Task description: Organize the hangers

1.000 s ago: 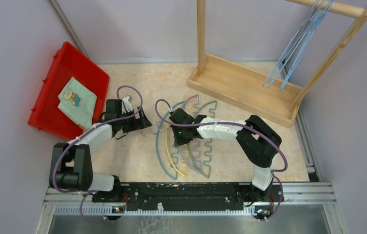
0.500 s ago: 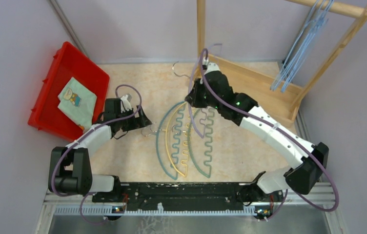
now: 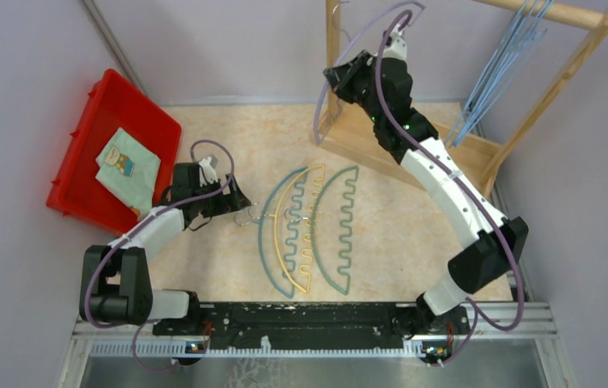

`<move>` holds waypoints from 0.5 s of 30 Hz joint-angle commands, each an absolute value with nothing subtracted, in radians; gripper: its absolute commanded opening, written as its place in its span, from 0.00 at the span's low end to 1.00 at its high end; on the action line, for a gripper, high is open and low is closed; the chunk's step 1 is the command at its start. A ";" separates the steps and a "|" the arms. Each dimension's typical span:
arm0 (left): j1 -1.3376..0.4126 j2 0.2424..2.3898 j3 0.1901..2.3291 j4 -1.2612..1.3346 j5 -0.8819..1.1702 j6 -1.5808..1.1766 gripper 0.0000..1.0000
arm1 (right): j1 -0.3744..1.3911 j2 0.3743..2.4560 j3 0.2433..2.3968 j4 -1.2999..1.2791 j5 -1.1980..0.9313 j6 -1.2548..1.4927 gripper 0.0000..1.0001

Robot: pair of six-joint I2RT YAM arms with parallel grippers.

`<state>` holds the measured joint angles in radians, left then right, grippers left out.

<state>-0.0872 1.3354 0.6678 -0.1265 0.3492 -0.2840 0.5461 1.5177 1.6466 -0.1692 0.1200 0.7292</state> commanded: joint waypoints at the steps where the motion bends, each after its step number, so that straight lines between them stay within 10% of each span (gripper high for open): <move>1: -0.082 1.311 0.658 -0.106 0.350 -0.282 1.00 | 0.478 1.600 1.807 0.055 0.033 0.805 0.00; 15: -0.082 1.323 0.666 -0.111 0.339 -0.269 1.00 | 0.431 1.864 2.177 0.078 -0.045 0.837 0.00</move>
<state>-0.0872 1.3331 0.6651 -0.1265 0.3420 -0.2832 0.4534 1.8481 2.0781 -0.0383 -0.0349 0.8108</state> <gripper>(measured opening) 0.997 0.043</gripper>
